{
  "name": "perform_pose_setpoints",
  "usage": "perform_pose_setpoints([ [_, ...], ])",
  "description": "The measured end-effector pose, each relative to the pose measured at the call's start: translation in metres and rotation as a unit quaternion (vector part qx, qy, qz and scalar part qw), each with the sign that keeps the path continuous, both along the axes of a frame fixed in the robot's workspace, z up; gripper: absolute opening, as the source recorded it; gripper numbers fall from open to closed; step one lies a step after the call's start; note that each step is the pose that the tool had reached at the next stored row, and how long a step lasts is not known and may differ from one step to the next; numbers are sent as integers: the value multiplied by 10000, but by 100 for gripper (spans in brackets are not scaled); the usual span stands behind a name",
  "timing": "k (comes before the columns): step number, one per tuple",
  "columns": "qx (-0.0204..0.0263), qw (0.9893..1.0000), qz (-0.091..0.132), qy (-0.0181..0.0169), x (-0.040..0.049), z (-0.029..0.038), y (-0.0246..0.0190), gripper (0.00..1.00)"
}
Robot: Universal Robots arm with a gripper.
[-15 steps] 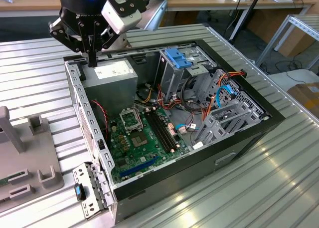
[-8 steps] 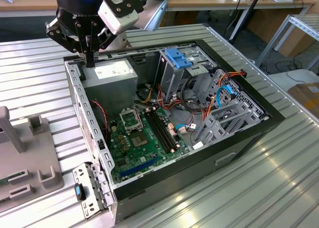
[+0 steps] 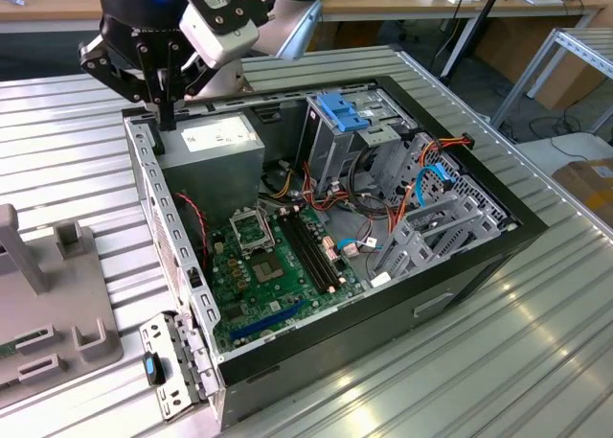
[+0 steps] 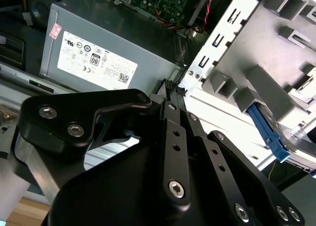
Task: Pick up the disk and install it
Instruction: 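Reach for the disk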
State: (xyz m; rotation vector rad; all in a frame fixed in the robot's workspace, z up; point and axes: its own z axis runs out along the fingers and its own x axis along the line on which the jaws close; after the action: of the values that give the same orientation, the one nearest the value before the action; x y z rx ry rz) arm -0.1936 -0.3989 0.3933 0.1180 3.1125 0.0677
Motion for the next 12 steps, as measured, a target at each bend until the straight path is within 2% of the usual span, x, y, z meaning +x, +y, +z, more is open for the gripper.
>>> perform_pose_setpoints([
  [12, 0, 10000, 0, 0, -96, 0, 0, 11],
])
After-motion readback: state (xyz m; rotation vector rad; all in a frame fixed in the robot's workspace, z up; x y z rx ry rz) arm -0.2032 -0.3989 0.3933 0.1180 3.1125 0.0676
